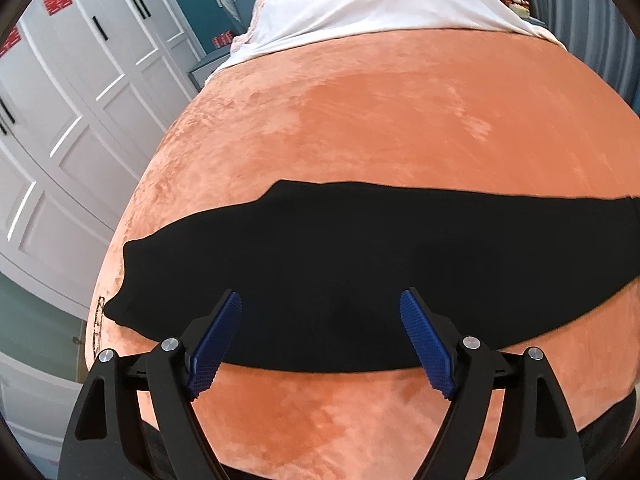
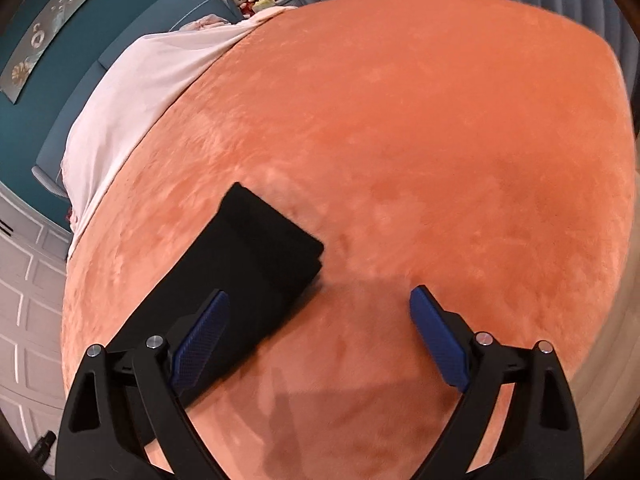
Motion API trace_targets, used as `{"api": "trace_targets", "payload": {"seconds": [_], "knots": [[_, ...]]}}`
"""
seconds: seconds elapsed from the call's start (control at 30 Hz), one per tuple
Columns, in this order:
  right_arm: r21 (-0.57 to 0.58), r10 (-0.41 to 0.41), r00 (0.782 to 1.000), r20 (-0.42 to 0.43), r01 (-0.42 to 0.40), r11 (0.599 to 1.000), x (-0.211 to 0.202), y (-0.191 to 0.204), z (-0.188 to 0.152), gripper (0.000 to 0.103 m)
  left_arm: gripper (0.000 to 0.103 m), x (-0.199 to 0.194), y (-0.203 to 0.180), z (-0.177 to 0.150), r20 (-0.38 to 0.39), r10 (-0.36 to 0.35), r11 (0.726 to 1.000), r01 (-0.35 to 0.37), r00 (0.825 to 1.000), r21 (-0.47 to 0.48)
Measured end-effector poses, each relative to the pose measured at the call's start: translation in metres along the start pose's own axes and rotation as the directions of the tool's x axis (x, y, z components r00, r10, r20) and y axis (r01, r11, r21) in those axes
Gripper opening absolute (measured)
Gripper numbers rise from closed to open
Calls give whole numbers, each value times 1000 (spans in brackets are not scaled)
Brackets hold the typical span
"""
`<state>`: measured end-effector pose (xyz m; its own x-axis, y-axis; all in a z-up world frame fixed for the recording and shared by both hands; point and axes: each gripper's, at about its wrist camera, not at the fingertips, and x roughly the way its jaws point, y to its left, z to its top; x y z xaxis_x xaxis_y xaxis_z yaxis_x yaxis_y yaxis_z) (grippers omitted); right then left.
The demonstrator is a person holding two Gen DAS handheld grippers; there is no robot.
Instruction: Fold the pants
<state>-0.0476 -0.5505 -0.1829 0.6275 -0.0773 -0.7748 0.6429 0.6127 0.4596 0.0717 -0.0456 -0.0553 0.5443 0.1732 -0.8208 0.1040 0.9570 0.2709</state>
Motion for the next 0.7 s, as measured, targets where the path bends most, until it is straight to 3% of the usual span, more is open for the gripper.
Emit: {"api": "trace_targets", "payload": {"seconds": [0.17, 0.2, 0.23, 0.33, 0.43, 0.47, 0.5, 0.57, 0.7], "knots": [[-7, 41, 999, 11, -41, 999, 13, -2, 7, 90, 81, -1, -7, -12, -15, 4, 999, -4, 1000, 33], [1, 70, 998, 12, -70, 998, 16, -2, 10, 83, 81, -1, -7, -15, -22, 5, 999, -4, 1000, 37], [18, 91, 996, 3, -91, 996, 20, -2, 14, 66, 81, -1, -7, -17, -27, 3, 999, -2, 1000, 38], [47, 159, 986, -45, -157, 986, 37, 5, 21, 60, 81, 2, -1, -24, -47, -8, 1000, 9, 999, 29], [-5, 119, 990, -77, -120, 993, 49, 22, 23, 56, 81, 5, 10, -29, -68, -25, 1000, 25, 997, -5], [-14, 94, 993, -77, -95, 995, 51, 27, 24, 45, 81, 6, 14, -31, -71, -28, 1000, 27, 997, -14], [-3, 92, 992, -89, -93, 996, 51, 29, 25, 20, 81, 6, 19, -33, -72, -28, 999, 26, 997, -23], [45, 145, 987, -76, -142, 989, 41, 38, 27, 20, 81, 5, 27, -35, -69, -26, 999, 23, 997, -35], [-89, 207, 978, -27, -209, 974, -1, 97, 20, 19, 81, 7, 48, -38, -64, -37, 996, 32, 997, -78]]}}
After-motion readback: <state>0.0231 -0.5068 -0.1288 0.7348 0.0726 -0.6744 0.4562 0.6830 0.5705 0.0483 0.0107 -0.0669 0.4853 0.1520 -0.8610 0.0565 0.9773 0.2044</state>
